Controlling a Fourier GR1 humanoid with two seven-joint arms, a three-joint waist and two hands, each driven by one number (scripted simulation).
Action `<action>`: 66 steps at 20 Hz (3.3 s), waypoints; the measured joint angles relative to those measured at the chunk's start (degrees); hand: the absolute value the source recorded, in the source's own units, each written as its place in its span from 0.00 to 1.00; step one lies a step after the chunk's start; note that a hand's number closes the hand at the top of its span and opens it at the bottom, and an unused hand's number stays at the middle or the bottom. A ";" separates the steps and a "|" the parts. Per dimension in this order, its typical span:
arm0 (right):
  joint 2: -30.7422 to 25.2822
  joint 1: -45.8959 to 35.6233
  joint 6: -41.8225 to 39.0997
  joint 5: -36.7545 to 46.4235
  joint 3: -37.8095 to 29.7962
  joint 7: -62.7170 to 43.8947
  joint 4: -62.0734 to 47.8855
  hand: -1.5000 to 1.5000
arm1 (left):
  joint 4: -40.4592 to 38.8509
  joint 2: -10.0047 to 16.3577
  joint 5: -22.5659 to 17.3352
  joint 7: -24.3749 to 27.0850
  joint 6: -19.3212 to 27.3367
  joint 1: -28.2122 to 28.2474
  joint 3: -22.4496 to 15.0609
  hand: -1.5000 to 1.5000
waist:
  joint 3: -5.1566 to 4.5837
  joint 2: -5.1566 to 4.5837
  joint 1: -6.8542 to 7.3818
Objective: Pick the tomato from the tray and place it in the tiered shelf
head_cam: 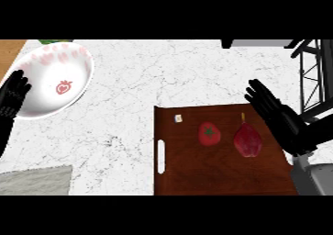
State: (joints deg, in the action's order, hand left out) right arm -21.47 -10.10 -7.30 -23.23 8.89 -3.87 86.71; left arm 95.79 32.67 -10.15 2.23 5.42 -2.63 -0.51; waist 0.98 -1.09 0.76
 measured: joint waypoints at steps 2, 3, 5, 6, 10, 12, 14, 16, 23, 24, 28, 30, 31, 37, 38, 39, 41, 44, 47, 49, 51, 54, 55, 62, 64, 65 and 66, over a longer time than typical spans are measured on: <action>0.58 -1.22 1.41 0.87 -0.96 -0.34 -0.94 0.00 | -0.29 -1.38 1.29 -0.98 0.47 -0.61 -1.27 0.50 | -0.37 0.40 -0.32; 0.80 -2.32 2.92 1.53 -1.65 -0.78 -1.36 0.00 | -0.68 -2.50 1.77 -1.24 0.76 -0.78 -2.32 0.50 | -0.50 0.52 -0.43; 0.99 -3.75 7.10 3.44 -2.67 -2.47 -0.74 0.00 | -2.84 -5.23 2.96 -1.43 1.89 -2.05 -4.43 0.50 | -0.73 0.67 -1.07; 1.04 -5.02 9.57 4.60 -3.40 -3.31 -0.62 0.00 | -4.02 -6.52 3.31 -1.65 2.16 -2.75 -5.48 0.50 | -0.81 0.69 -1.33; 2.36 -3.09 15.75 4.70 -7.20 -2.44 -2.33 1.00 | -4.84 -8.41 2.53 -2.46 2.15 -2.23 -6.70 0.50 | -0.99 0.19 -3.70; 0.51 -1.74 21.87 11.68 -7.04 -1.54 -3.74 0.00 | -5.17 -9.50 2.48 -2.87 2.24 -2.24 -7.62 0.50 | -1.33 0.34 -3.61; 2.81 -0.82 29.07 16.46 -6.89 1.21 -4.19 0.00 | -5.58 -11.05 2.92 -3.25 2.75 -2.42 -8.99 0.50 | -1.60 0.76 -2.89; 5.88 0.99 35.54 19.50 -7.51 5.04 -4.41 0.00 | -6.85 -12.37 3.38 -2.95 3.08 -2.54 -9.91 0.50 | -1.62 0.98 -2.62; 11.96 6.10 38.24 19.42 -7.76 14.69 -2.56 0.00 | -11.26 -16.42 6.13 -2.96 3.44 -5.91 -11.59 0.50 | -1.07 1.05 -1.57; 10.88 6.86 36.92 20.09 -6.59 13.54 -1.88 0.00 | -12.22 -17.21 6.61 -2.51 3.80 -6.25 -11.89 0.50 | -1.08 1.07 -1.56; 5.16 7.32 33.75 24.46 -2.13 3.32 3.92 0.00 | -12.50 -17.95 7.42 -2.42 3.92 -6.36 -12.20 0.50 | -1.08 1.21 -1.30; 2.75 6.93 32.85 27.15 0.09 -3.23 7.99 0.00 | -13.38 -18.34 7.84 -1.92 4.13 -6.65 -11.97 0.50 | -1.10 1.24 -1.30; 1.57 6.18 32.19 28.36 0.93 -6.73 9.53 0.00 | -13.61 -18.49 7.90 -1.58 4.01 -6.54 -11.95 0.50 | -1.11 1.24 -1.21; -5.20 1.56 25.14 34.21 6.02 -26.84 17.64 0.00 | -13.98 -18.84 7.83 -2.47 3.18 -7.30 -11.55 0.50 | -1.15 1.31 -0.93; -6.22 0.57 23.33 34.99 7.29 -30.12 18.65 0.00 | -13.78 -18.78 7.79 -2.77 3.11 -7.46 -11.45 0.50 | -1.17 1.33 -0.81; -7.21 -0.19 21.33 35.34 8.40 -33.24 19.78 0.00 | -13.77 -18.76 7.85 -2.64 2.98 -7.27 -11.50 0.50 | -1.17 1.34 -0.76; -9.26 -1.99 17.18 36.40 10.83 -38.91 21.19 0.00 | -13.22 -19.07 8.14 -3.17 3.13 -7.36 -11.86 0.50 | -1.18 1.36 -0.56; -9.95 -6.84 12.10 38.31 14.05 -48.56 22.49 0.00 | -13.29 -19.55 8.71 -3.62 3.36 -8.21 -12.04 0.50 | -1.17 1.28 -0.33; -9.43 -10.44 7.95 39.07 15.74 -55.31 24.38 0.00 | -12.51 -19.76 8.97 -4.39 3.32 -8.12 -11.83 0.50 | -1.11 1.26 -0.40; -8.04 -12.10 6.44 39.91 16.75 -57.96 25.90 0.00 | -12.23 -20.00 9.07 -4.31 3.16 -7.56 -11.60 0.50 | -1.08 1.24 -0.47; -6.26 -13.03 5.65 41.11 17.36 -59.01 25.91 0.00 | -12.79 -19.61 8.92 -3.48 2.22 -7.43 -10.67 0.50 | -1.06 1.21 -0.52; -3.81 -13.67 4.84 43.41 18.29 -60.00 26.01 0.00 | -14.73 -20.00 9.15 -3.22 1.55 -8.68 -9.74 0.50 | -1.05 1.17 -0.68; -2.71 -13.36 4.87 44.84 19.16 -60.35 26.41 0.00 | -14.49 -20.15 9.25 -3.13 1.50 -8.44 -9.61 0.50 | -1.04 1.18 -0.69; 1.56 -15.67 3.18 49.54 18.91 -61.07 24.16 0.00 | -15.84 -21.19 10.30 -2.39 1.06 -8.74 -8.93 0.50 | -1.02 1.14 -0.73; 2.70 -14.40 3.09 51.70 19.86 -61.12 24.25 0.00 | -15.07 -21.00 10.25 -3.00 0.68 -9.00 -8.53 0.50 | -1.01 1.17 -0.78; 3.54 -14.18 3.03 52.54 20.00 -61.12 23.83 0.00 | -14.84 -21.16 10.44 -2.91 0.68 -8.74 -8.57 0.50 | -1.01 1.18 -0.75; 4.03 -14.36 2.67 52.59 19.37 -61.18 23.73 0.00 | -14.56 -21.21 10.55 -2.88 0.66 -8.49 -8.45 0.50 | -1.01 1.17 -0.73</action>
State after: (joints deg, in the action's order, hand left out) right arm -17.45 -24.46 -4.63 29.36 28.26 -65.05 110.44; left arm 81.24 11.47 0.40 -0.65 6.08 -11.12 -8.96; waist -0.03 0.08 0.03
